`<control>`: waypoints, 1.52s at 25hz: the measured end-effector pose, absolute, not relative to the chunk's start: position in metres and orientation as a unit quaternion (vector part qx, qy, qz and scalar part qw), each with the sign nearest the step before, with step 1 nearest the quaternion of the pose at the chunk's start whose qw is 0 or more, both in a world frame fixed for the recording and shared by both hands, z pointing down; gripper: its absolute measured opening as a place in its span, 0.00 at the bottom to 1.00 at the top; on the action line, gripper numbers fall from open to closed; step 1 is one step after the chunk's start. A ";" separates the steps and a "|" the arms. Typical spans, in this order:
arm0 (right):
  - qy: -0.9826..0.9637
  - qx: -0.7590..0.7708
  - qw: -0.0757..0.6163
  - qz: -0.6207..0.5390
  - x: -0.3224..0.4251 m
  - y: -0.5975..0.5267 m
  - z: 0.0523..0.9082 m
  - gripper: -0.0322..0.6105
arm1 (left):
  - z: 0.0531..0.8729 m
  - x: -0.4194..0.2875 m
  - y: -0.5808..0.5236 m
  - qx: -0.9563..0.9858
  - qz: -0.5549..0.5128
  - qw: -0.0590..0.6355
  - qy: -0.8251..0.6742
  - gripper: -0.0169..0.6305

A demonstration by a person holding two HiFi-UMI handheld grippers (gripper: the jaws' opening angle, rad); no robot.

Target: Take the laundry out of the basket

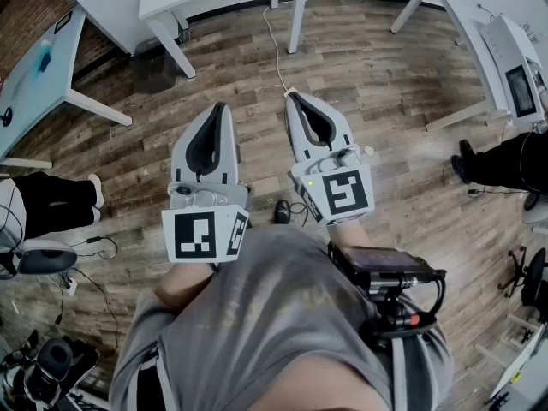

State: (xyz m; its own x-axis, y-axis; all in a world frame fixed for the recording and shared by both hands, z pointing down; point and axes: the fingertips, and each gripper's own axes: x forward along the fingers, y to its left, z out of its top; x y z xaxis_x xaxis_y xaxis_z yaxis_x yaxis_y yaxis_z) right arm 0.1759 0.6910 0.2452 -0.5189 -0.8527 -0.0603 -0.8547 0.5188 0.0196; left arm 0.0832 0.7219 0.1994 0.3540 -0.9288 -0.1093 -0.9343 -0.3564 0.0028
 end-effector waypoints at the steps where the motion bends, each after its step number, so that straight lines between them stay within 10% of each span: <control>1: 0.872 -0.489 0.023 0.023 0.180 0.689 0.246 0.06 | 0.200 0.088 0.720 -0.822 0.045 0.030 0.567 0.04; 38: 0.871 -0.491 0.024 0.007 0.096 0.476 0.255 0.06 | 0.210 -0.006 0.507 -0.832 0.081 0.014 0.549 0.04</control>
